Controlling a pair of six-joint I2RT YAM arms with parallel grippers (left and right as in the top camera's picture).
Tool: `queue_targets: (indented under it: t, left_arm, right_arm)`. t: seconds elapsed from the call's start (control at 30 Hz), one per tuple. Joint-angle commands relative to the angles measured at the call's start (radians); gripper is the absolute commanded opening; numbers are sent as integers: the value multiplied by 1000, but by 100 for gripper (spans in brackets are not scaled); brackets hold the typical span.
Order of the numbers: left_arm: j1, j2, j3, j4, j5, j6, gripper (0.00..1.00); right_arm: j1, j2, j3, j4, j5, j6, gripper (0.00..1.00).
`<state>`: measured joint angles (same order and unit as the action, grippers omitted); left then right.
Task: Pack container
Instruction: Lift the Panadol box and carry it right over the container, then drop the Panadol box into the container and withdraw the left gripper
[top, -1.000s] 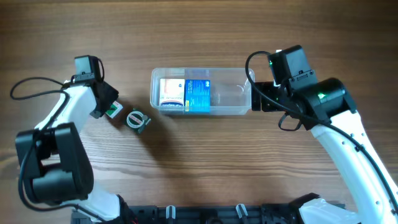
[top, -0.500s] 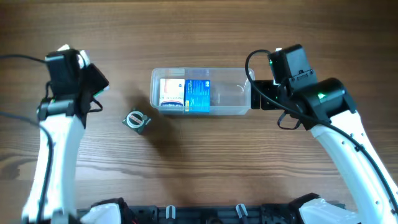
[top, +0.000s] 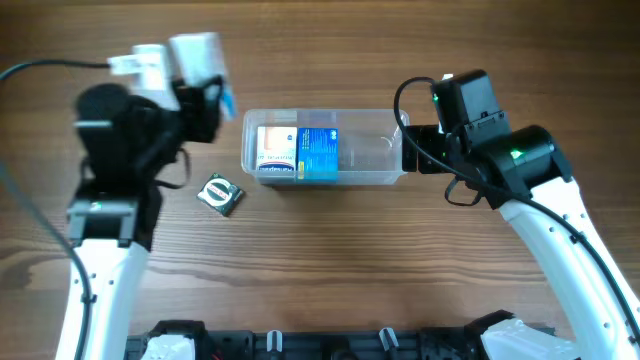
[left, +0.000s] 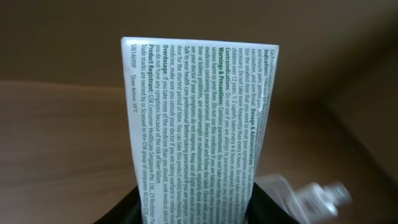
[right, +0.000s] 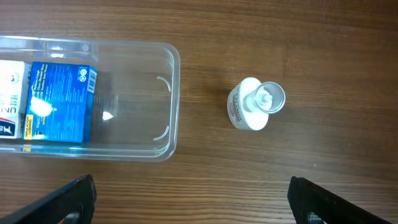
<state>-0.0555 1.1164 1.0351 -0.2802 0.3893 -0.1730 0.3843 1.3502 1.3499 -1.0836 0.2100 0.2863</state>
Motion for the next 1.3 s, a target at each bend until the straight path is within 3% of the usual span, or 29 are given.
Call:
queue_targets:
  t: [0.0, 0.2, 0.37, 0.53, 0.67, 0.87, 1.03, 1.13, 1.23, 1.27]
  left_arm:
    - [-144, 19, 0, 29, 48, 230, 44]
    - [-277, 92, 0, 37, 47, 465, 50]
    - [-301, 194, 0, 42, 27, 642, 42]
    - [-301, 254, 0, 45, -107, 661, 39]
    - [-301, 247, 0, 46, -107, 567, 45]
    - [-301, 230, 0, 18, -111, 402, 39]
    - [-301, 230, 0, -62, -174, 277, 39]
    - [-299, 230, 0, -94, -339, 153, 51]
    - [-273, 220, 0, -128, -537, -35, 56]
    - [-262, 216, 0, -136, -561, -73, 65]
  right_arm:
    - [-4, -4, -4, 2, -8, 1, 100]
    - [-4, -4, -4, -2, -8, 1, 100]
    - [-4, -4, -4, -7, -8, 1, 100]
    - [-4, -3, -4, -17, -8, 1, 100]
    - [-4, -3, -4, -14, -8, 1, 100]
    - [-4, -3, -4, -4, -40, 1, 100]
    - [-4, 19, -15, 17, -202, 1, 100]
    - [-4, 57, -41, 57, -306, -31, 100]
    - [-4, 112, -47, 93, -351, -82, 99]
    - [-4, 125, -47, 104, -350, -87, 99]
